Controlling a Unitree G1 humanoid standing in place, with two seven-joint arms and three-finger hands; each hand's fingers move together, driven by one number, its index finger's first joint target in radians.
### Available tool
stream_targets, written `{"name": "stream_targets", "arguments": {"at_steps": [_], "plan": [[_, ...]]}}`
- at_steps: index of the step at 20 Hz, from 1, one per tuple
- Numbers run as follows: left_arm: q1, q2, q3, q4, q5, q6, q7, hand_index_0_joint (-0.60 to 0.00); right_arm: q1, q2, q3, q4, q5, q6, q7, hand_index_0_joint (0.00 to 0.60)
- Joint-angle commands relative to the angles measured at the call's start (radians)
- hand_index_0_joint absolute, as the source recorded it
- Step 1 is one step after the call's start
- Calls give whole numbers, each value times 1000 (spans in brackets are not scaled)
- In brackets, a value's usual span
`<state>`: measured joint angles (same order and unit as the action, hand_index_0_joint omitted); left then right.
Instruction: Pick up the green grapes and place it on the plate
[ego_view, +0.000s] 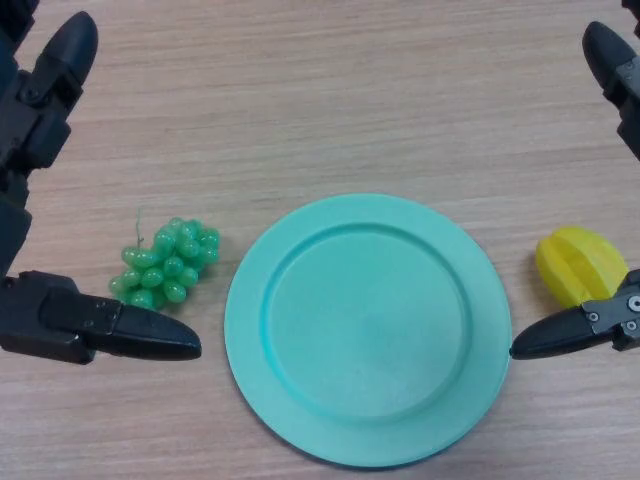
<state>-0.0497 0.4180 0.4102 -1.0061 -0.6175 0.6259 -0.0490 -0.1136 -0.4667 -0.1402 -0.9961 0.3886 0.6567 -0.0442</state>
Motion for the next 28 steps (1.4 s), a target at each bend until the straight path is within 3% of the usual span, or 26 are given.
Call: {"name": "stream_targets", "arguments": {"at_steps": [1, 8, 12, 17, 22, 28], "plan": [[-16, 25, 81, -41, 11, -116, 14, 0, -31, -31, -68, -51, 10, -131, -39, 0], [-23, 13, 120, -3, 18, -121, -29, 0, -32, -32, -61, -51, 23, -135, -45, 0], [-43, 36, 127, 153, 180, -246, -130, 0, -21, -28, -59, -51, 26, -146, -46, 0], [-85, 62, 51, 498, 514, -498, -224, 0, -39, -15, -49, -51, 5, -124, -36, 0], [-114, 73, -20, 754, 707, -643, -189, 0, -45, -5, -53, -51, 3, -110, -30, 0], [-128, 39, -115, 965, 830, -737, -133, 0, -47, -10, -80, -51, 27, -103, -28, 0]]}}
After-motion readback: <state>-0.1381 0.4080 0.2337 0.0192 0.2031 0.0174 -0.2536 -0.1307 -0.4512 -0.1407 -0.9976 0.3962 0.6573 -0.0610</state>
